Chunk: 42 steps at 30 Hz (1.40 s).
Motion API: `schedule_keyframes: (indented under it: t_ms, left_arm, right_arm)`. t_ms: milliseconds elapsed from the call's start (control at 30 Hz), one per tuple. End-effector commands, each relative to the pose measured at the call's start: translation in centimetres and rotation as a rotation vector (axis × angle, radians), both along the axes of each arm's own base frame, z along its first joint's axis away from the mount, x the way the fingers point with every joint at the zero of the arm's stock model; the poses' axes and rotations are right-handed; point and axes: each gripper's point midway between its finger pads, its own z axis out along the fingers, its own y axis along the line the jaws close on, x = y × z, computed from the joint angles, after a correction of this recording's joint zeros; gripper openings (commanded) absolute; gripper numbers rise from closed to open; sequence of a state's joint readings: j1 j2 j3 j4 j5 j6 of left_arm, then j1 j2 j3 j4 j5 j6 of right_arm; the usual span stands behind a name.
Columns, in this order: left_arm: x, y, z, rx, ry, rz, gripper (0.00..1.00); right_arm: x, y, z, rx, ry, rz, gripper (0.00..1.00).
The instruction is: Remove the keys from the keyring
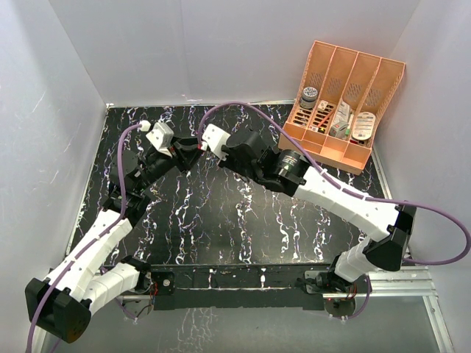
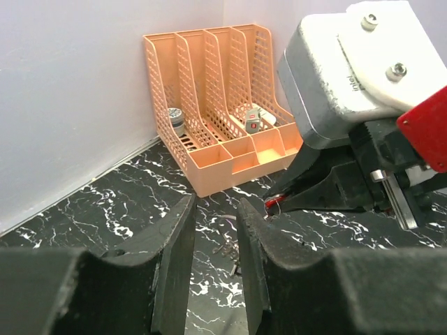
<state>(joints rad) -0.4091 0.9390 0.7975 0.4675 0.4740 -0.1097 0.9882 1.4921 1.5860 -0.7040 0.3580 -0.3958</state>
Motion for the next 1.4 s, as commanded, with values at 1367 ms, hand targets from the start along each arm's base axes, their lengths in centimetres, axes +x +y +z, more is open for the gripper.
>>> schedule_keyframes:
  t_ms: [1367]
  left_arm:
    - [-1.2, -5.5, -3.2, -0.07, -0.19, -0.022, 0.53]
  right_arm:
    - [-0.1, 1.0, 7.4, 0.134, -0.163, 0.018, 0.0]
